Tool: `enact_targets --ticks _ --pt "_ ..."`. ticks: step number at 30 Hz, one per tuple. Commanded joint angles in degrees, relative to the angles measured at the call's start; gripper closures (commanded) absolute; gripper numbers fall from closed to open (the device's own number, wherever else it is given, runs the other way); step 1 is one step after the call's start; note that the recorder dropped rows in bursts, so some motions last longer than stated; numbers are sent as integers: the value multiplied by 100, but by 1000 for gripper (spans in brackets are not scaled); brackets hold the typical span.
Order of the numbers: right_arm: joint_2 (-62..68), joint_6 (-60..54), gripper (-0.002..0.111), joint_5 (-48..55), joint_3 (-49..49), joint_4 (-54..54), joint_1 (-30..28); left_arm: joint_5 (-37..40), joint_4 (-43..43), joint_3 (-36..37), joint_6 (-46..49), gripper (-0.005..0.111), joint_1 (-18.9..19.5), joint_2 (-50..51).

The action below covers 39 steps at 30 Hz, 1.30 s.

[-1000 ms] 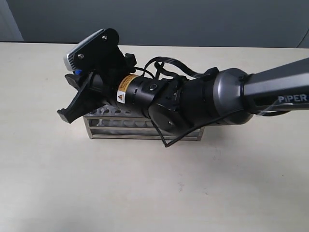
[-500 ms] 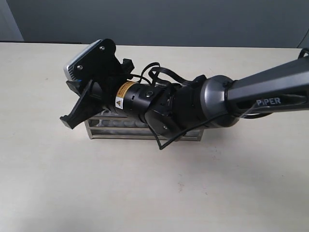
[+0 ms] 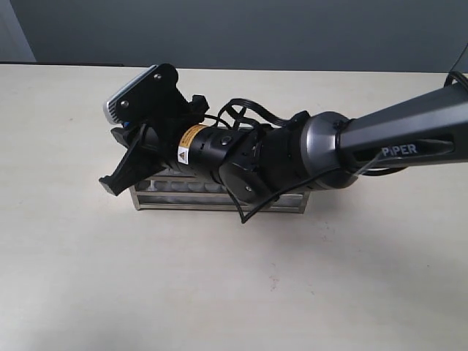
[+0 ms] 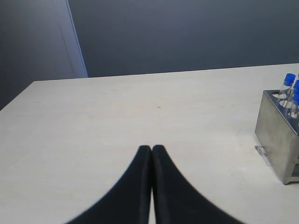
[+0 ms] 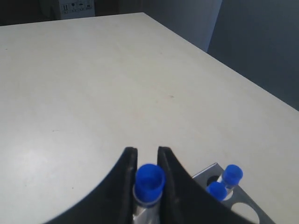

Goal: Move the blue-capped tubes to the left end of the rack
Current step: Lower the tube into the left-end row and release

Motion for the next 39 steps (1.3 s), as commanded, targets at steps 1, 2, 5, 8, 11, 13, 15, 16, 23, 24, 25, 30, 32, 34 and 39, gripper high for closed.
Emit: enact_targets --ticks 1,2,5,8,11,13,15,16,23,24,25,30,32,34,39 --pt "-6 -18 108 32 -32 52 -59 -79 0 29 -21 106 -34 -21" --pt "-6 -18 108 32 -32 52 -59 -79 0 29 -21 106 -34 -21" --pt "-6 -10 108 32 -32 52 -59 -79 0 29 -21 106 -34 -21" --pt "-6 -10 108 32 -32 52 -59 -79 0 29 -21 106 -34 -21" --pt "-6 -15 108 -52 -32 52 -59 -79 0 29 -21 106 -34 -21" --pt "-6 -15 108 -162 -32 52 -59 -79 0 29 -21 106 -34 -21" --pt "-6 -15 108 -231 -32 52 -59 -79 0 29 -21 106 -34 -21" --pt "-6 -15 108 -255 -32 52 -59 -79 0 29 -21 106 -34 -21" --pt "113 0 108 -255 -32 52 -59 -79 0 29 -21 106 -34 -21" --pt "153 0 108 -255 -32 96 -59 -79 0 29 -21 106 -34 -21" --pt "202 22 108 -255 -32 105 -59 -79 0 29 -21 106 -34 -21" --pt "411 131 108 -289 -32 92 -59 -79 0 29 -21 106 -34 -21" --pt "444 140 108 -289 -32 92 -59 -79 0 29 -21 106 -34 -21" --pt "444 154 108 -289 -32 92 -59 -79 0 29 -21 106 -34 -21" --pt "444 284 90 -25 -32 92 -59 -79 0 29 -21 106 -34 -21"
